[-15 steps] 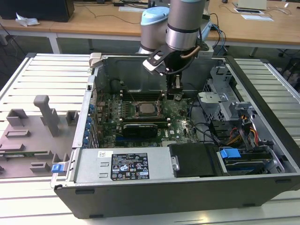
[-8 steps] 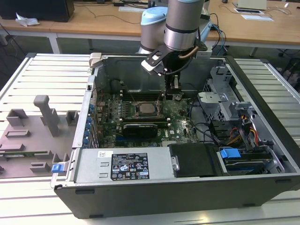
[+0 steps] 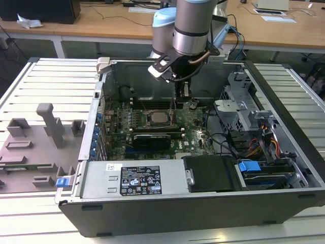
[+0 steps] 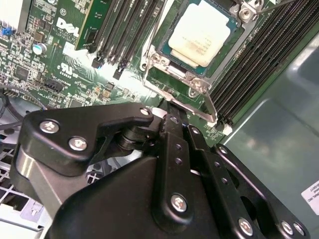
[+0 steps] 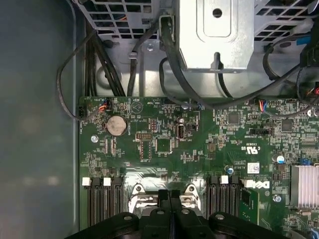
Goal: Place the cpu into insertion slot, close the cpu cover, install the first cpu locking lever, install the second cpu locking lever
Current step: 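Close the cpu cover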
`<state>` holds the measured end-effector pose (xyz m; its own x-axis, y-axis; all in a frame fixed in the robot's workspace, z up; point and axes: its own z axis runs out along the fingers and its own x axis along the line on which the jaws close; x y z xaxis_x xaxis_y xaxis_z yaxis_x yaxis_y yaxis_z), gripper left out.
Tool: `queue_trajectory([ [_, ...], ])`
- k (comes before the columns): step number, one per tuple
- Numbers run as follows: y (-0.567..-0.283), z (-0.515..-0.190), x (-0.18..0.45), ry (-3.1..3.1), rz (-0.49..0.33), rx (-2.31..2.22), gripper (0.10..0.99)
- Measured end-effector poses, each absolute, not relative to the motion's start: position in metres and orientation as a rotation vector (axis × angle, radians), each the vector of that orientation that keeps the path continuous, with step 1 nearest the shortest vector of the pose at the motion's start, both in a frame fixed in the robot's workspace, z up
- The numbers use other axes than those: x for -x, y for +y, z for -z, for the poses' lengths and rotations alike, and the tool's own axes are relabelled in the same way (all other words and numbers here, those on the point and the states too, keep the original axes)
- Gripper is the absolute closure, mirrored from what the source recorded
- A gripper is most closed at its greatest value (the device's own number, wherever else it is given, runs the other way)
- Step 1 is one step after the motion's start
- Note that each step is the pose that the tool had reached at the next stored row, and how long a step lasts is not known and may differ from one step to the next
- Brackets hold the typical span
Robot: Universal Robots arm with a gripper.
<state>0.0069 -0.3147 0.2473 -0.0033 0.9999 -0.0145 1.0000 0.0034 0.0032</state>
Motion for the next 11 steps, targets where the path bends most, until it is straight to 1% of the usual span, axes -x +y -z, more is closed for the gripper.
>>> queue_trajectory([
  [5, -0.315, -0.245, 0.001, 2.216, 0.013, -2.209, 0.98],
  [11, -0.315, -0.225, 0.042, 2.216, 0.013, -2.209, 0.98],
])
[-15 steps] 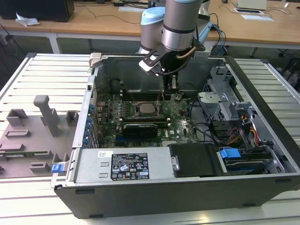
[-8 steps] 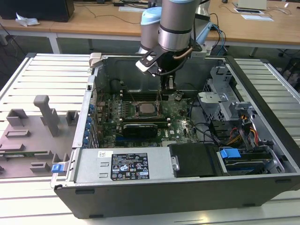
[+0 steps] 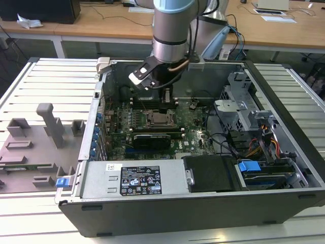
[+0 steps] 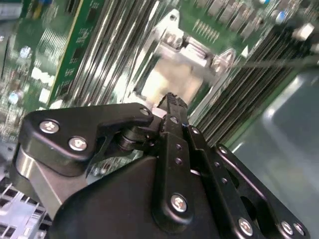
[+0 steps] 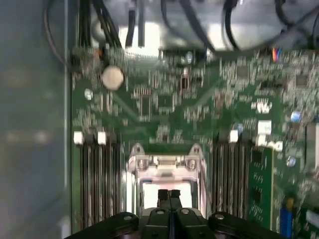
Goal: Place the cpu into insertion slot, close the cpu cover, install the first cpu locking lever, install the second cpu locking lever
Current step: 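Close the cpu cover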
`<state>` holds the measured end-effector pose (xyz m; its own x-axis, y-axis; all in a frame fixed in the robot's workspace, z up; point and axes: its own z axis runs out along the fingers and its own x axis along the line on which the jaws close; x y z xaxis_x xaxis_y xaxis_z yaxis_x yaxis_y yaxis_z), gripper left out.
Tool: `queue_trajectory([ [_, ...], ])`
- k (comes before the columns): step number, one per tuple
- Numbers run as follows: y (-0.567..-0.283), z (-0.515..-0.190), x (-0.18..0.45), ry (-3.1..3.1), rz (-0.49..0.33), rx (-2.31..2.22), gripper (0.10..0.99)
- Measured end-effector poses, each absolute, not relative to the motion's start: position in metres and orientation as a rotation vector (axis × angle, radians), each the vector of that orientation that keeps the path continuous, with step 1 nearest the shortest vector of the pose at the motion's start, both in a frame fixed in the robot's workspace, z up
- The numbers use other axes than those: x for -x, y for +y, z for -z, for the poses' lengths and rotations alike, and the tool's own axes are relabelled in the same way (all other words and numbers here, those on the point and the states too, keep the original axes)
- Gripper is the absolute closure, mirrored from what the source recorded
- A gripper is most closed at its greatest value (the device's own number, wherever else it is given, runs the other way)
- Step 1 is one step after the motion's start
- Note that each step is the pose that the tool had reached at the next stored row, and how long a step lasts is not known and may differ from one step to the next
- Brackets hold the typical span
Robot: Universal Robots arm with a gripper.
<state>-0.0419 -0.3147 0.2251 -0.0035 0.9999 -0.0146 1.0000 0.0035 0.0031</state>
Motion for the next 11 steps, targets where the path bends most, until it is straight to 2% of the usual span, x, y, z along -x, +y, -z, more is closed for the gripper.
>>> queue_trajectory([
  [11, -0.315, -0.21, 0.08, 2.216, 0.012, -2.209, 0.98],
])
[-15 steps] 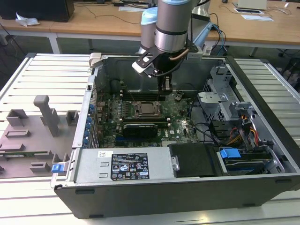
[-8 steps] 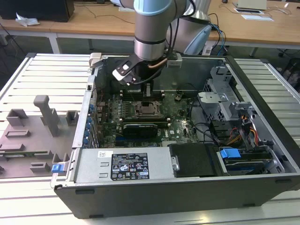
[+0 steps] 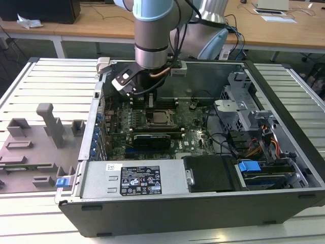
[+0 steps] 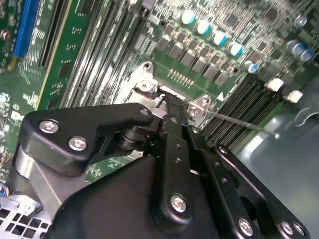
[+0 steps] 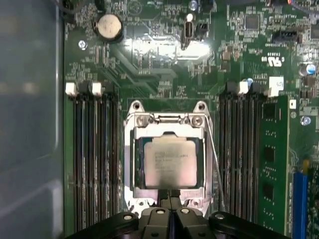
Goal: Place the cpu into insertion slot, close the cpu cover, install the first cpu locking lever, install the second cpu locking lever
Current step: 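Close the cpu cover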
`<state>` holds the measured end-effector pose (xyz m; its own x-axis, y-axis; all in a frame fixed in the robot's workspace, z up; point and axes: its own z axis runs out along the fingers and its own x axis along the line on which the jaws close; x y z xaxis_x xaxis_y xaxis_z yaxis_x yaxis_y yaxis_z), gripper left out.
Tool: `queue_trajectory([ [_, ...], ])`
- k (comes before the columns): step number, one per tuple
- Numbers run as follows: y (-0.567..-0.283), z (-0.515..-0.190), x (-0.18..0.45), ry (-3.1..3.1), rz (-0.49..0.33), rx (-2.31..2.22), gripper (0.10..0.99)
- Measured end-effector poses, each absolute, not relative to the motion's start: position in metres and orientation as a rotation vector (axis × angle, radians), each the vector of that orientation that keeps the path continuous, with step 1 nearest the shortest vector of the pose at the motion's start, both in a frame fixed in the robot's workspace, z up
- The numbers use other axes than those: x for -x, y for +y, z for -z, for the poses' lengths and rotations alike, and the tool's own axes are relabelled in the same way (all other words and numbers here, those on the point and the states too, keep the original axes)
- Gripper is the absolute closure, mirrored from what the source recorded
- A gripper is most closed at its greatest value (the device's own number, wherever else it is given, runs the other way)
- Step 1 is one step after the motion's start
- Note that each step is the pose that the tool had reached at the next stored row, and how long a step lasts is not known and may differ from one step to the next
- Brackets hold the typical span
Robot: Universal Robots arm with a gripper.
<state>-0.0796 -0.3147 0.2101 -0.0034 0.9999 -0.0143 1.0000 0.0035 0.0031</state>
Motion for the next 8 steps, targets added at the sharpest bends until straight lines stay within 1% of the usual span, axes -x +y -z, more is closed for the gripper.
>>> queue_trajectory([
  [8, -0.3147, -0.207, 0.0759, 2.217, 0.012, -2.209, 0.98],
])
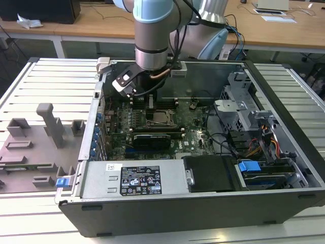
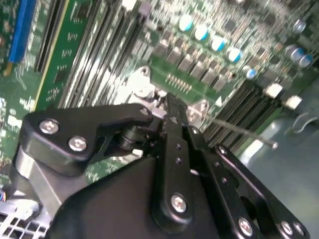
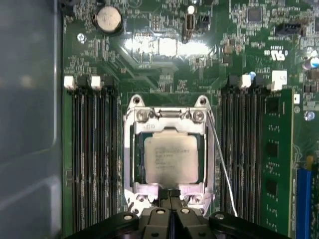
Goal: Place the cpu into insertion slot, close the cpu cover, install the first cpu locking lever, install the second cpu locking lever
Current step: 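Close the cpu cover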
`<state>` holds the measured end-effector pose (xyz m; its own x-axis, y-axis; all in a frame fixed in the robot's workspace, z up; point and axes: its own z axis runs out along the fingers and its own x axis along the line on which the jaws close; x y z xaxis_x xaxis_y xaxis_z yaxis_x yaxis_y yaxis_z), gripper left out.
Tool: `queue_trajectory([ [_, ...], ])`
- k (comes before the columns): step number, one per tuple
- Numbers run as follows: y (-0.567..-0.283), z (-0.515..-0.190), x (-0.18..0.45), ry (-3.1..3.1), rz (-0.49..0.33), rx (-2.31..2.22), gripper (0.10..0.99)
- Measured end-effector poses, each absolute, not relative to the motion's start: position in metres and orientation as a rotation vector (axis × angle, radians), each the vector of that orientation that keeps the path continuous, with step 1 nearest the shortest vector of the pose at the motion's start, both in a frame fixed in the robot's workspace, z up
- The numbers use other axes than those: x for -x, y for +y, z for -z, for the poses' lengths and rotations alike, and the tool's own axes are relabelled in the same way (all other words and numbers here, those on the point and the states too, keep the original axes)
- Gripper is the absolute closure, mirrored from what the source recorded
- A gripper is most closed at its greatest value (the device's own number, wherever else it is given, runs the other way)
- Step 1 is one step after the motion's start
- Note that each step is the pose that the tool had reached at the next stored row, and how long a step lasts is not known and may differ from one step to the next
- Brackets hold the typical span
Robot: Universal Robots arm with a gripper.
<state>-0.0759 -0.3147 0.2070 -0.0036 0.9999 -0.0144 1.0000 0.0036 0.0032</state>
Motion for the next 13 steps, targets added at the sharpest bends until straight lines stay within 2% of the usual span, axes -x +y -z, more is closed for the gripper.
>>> queue_trajectory([
  [7, -0.315, -0.203, 0.051, 2.218, 0.015, -2.209, 0.98],
  [13, -0.315, -0.227, 0.049, 2.219, 0.017, -2.211, 0.98],
])
